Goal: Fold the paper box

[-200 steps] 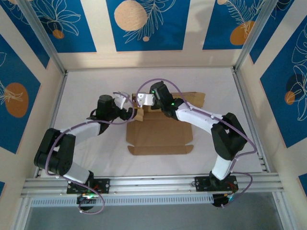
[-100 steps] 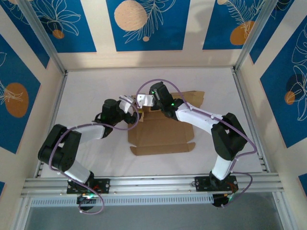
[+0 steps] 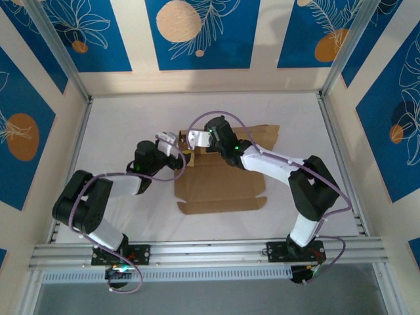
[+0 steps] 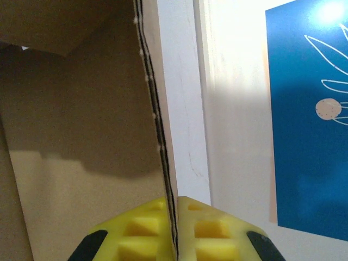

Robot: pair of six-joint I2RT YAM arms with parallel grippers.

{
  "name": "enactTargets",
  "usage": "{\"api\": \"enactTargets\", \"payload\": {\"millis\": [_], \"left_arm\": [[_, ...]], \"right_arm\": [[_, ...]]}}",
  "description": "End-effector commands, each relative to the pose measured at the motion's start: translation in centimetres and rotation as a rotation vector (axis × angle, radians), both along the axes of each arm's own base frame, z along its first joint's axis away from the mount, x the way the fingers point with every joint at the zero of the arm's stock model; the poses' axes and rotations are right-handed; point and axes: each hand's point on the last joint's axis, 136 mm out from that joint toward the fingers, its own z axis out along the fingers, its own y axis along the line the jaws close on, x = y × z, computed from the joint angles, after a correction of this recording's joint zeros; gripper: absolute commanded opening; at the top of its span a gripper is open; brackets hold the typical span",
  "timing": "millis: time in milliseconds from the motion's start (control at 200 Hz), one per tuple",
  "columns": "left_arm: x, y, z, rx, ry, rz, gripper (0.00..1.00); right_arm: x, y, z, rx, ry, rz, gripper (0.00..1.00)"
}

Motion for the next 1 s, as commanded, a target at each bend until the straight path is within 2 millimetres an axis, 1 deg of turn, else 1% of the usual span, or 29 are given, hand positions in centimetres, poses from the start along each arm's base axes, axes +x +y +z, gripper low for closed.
{"api": "enactTargets", "payload": {"millis": [0,155,275,385,510,605,760,830,995], "left_arm": [[0.7,0.2,1.4,-0.076,-0.042,-0.002,0.87],[1.0,0.4,1.0,-0.068,-0.034,0.008,0.87],[0.9,0.3,0.9,-0.087,-0.036,-0.008,0.87],[0.3,0.0,1.3,-0.108,-0.052,-0.043,0.88],[0.0,0.4,1.8,-0.126,-0.065,-0.072,0.88],[0.2,0.9,1.8,-0.130,-0.060,-0.063,0.87],[0.5,1.7,1.9,-0.154,-0.051,-0.069,0.85],[0.7,2.1,2.3,-0.186,-0.048,-0.088,0.84],[0.1,1.0,2.6,-0.258,0.012,-0.244,0.83]], "right_arm": [[-1.5,0.4,0.0,0.033,0.029,0.003,0.00],[-2.4,0.7,-1.5,0.005,0.020,0.006,0.00],[-2.3,0.6,-2.9,-0.028,-0.002,-0.008,0.00],[-2.2,0.4,-3.3,-0.013,0.007,-0.020,0.00],[-2.0,0.2,-2.2,0.015,0.032,-0.027,0.00],[-1.9,0.2,-1.1,0.023,0.031,-0.019,0.00],[-2.4,0.1,-0.4,0.018,0.058,0.022,0.00],[-2.5,0.0,0.0,0.015,0.065,0.039,0.00],[-2.5,-0.2,1.2,0.015,0.082,0.074,0.00]]}}
